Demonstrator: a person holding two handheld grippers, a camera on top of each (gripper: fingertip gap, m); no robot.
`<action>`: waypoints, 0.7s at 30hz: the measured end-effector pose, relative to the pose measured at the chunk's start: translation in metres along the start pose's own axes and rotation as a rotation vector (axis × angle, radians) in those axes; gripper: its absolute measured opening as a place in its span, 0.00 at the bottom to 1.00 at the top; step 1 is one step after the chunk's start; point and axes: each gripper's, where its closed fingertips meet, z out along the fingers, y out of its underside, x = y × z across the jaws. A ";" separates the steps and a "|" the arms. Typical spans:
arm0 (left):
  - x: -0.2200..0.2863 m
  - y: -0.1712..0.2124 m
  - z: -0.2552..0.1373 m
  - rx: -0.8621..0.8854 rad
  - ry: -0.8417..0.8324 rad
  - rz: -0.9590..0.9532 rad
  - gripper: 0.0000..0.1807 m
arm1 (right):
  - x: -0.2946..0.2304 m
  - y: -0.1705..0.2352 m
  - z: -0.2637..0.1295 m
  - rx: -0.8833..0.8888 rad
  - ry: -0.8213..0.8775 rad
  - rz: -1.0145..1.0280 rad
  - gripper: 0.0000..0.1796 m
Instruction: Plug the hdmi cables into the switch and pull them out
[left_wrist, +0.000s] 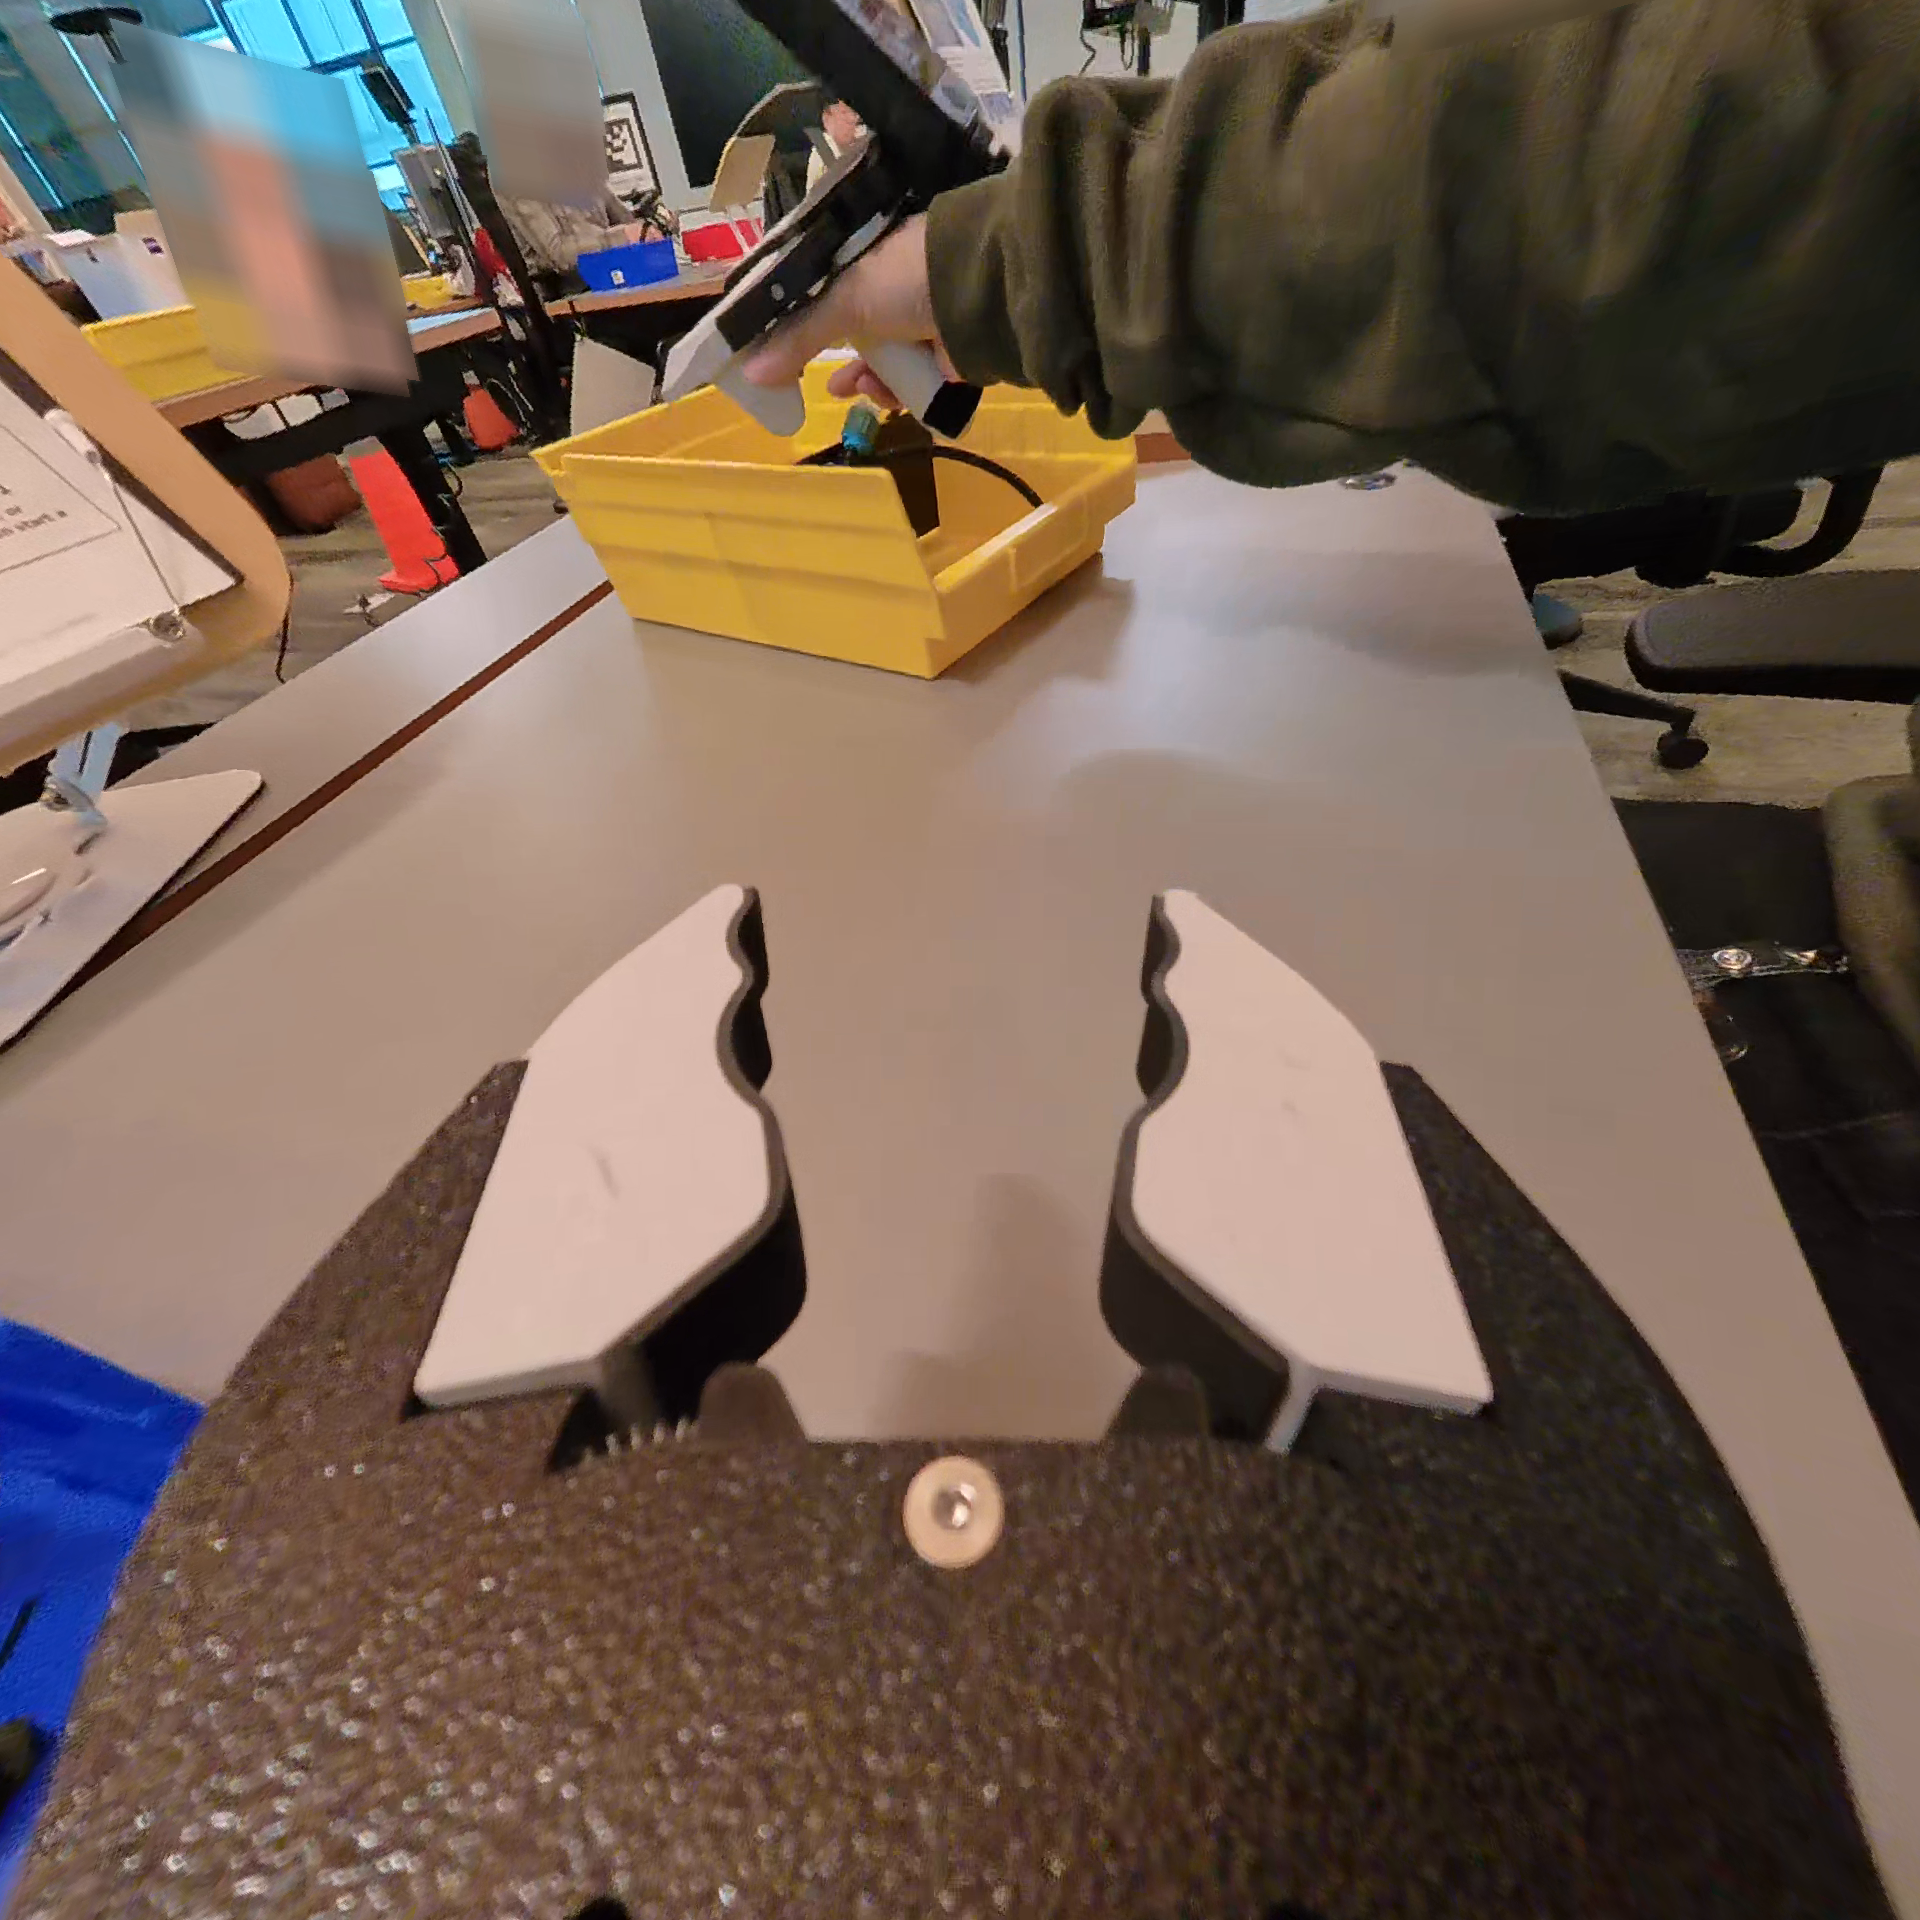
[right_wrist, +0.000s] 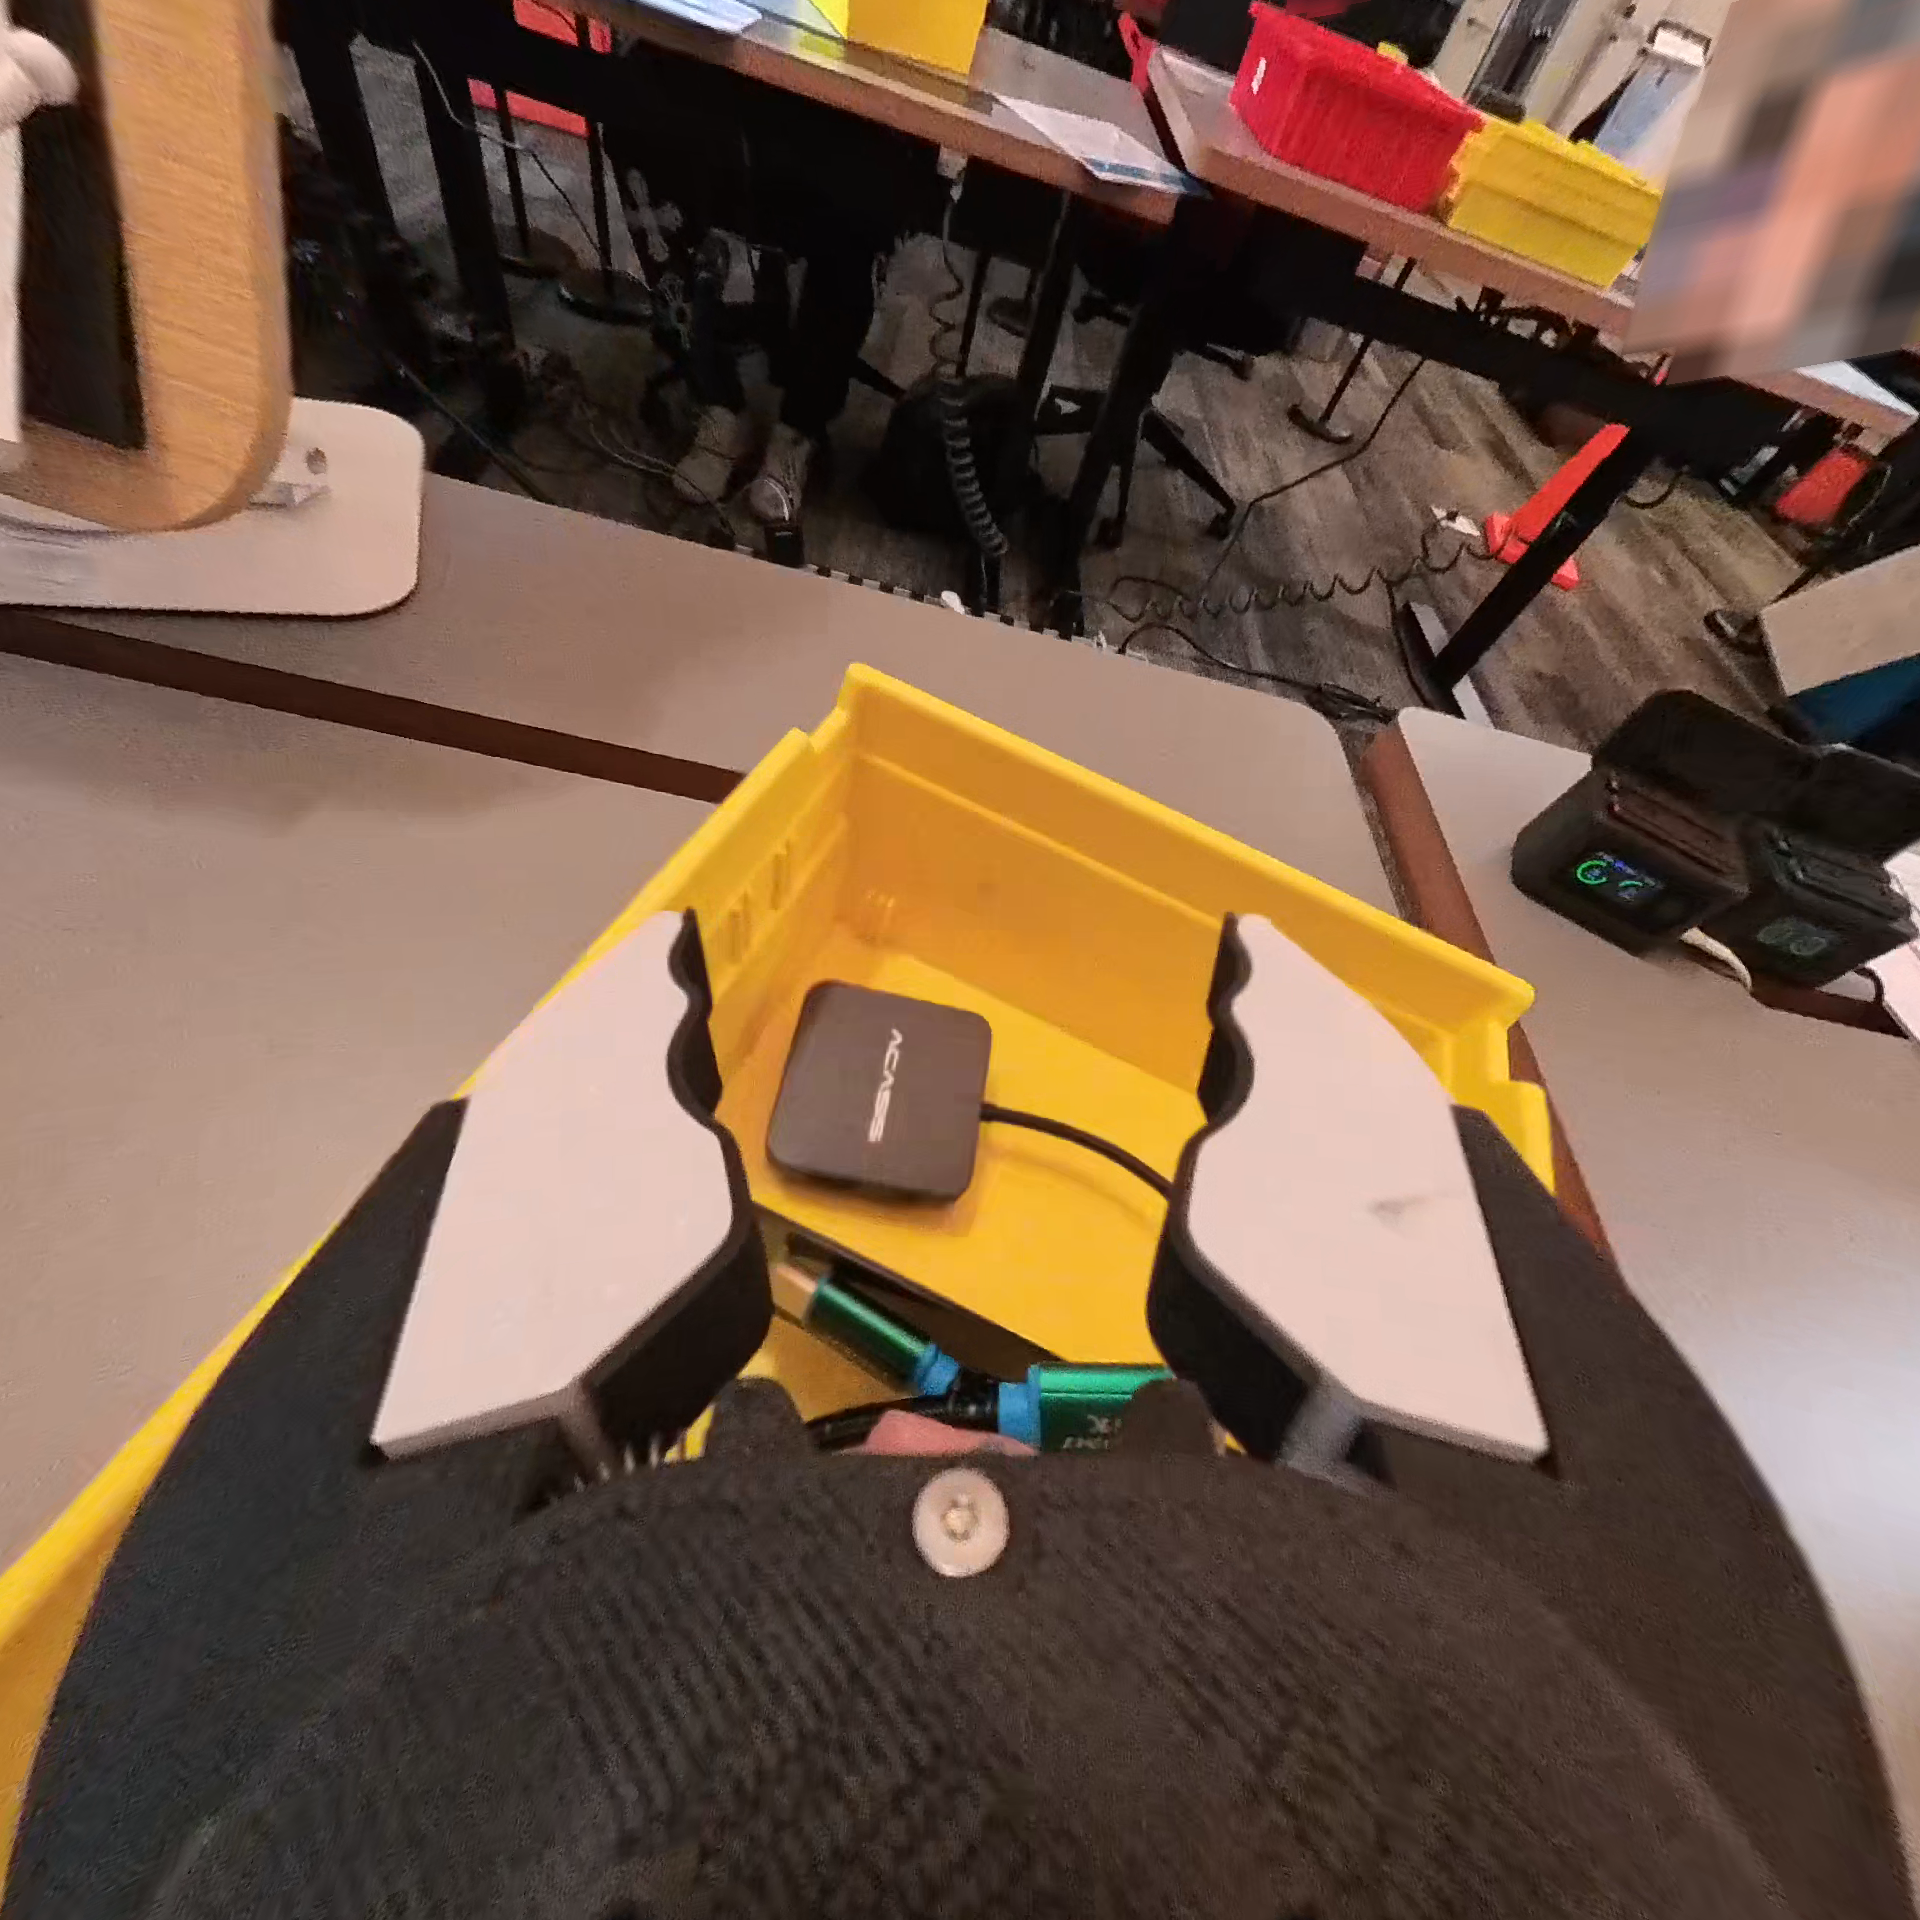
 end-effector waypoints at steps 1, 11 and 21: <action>-0.003 0.002 -0.001 -0.001 -0.008 -0.007 0.38 | -0.004 -0.006 -0.004 0.037 -0.013 -0.013 0.52; -0.076 -0.022 -0.052 0.026 -0.468 -0.255 0.32 | -0.112 -0.009 -0.122 0.338 -0.257 -0.172 0.43; -0.154 0.000 -0.119 -0.306 -0.802 -0.655 0.35 | -0.154 0.015 -0.147 0.338 -0.401 -0.247 0.42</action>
